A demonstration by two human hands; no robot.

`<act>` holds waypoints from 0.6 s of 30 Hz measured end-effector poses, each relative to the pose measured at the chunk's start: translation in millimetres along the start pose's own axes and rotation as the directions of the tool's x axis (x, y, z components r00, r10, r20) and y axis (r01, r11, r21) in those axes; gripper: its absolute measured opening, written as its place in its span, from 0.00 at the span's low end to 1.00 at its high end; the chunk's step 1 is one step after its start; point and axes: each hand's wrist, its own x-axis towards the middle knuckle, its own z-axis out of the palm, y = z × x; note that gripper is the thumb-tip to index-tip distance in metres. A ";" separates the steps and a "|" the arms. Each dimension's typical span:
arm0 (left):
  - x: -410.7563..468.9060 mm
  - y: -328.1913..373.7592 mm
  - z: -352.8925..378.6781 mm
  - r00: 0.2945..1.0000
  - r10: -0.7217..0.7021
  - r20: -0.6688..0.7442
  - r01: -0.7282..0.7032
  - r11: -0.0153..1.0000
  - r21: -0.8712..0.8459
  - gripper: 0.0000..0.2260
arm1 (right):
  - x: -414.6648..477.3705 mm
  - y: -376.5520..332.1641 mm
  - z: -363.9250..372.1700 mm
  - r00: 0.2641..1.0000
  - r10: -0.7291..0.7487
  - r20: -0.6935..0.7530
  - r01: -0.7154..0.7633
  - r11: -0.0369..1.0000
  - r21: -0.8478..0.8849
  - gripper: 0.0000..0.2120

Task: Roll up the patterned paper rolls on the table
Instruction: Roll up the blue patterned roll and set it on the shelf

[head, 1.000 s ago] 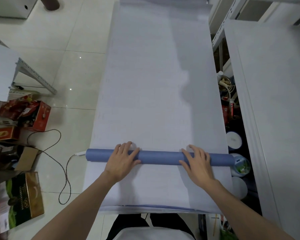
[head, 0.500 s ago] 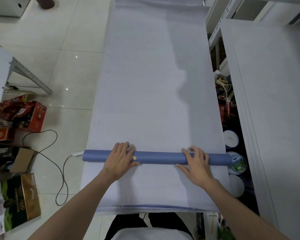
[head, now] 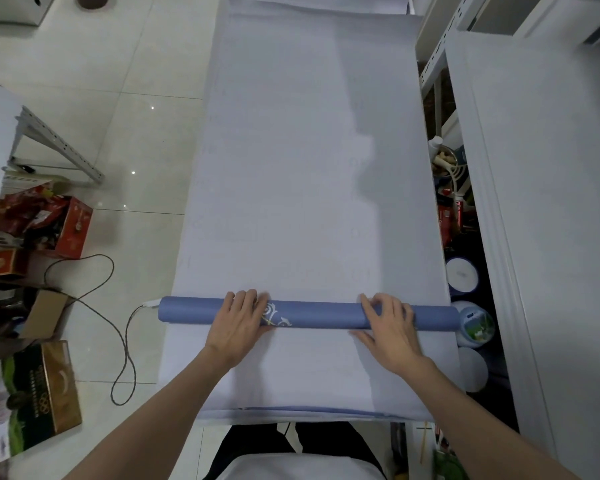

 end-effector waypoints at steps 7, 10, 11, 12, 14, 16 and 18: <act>6.9 -8.9 0.8 0.998 0.057 0.022 -0.056 0.998 -0.036 0.18 | 16.8 6.3 -7.4 0.999 0.037 -0.010 -0.037 0.999 0.000 0.24; 11.6 -6.9 1.8 0.999 0.046 -0.030 -0.046 0.999 -0.009 0.22 | 15.7 11.3 -1.4 0.999 0.031 0.017 -0.031 1.000 0.000 0.26; 13.4 -5.4 0.6 0.998 0.042 -0.045 -0.042 0.999 -0.004 0.22 | 15.5 11.9 -0.3 0.999 0.026 0.030 -0.026 1.000 -0.010 0.30; 15.2 -4.2 -0.9 0.998 0.044 -0.053 -0.044 0.999 0.003 0.24 | 16.3 12.7 1.0 0.998 0.016 0.054 -0.014 1.000 -0.025 0.33; 18.2 -3.1 -2.5 0.997 0.056 -0.049 -0.055 0.998 0.023 0.26 | 20.6 12.7 -1.2 0.998 -0.004 0.065 0.008 0.998 -0.064 0.32; 19.8 -2.9 -5.6 0.998 0.050 -0.034 -0.049 0.998 0.029 0.22 | 25.5 13.9 -2.7 0.999 -0.006 0.051 0.010 0.997 -0.081 0.28; 19.4 -4.0 -4.0 0.997 0.068 -0.027 -0.068 0.998 0.003 0.17 | 26.8 15.0 -4.4 0.999 0.001 0.041 0.001 0.998 -0.056 0.23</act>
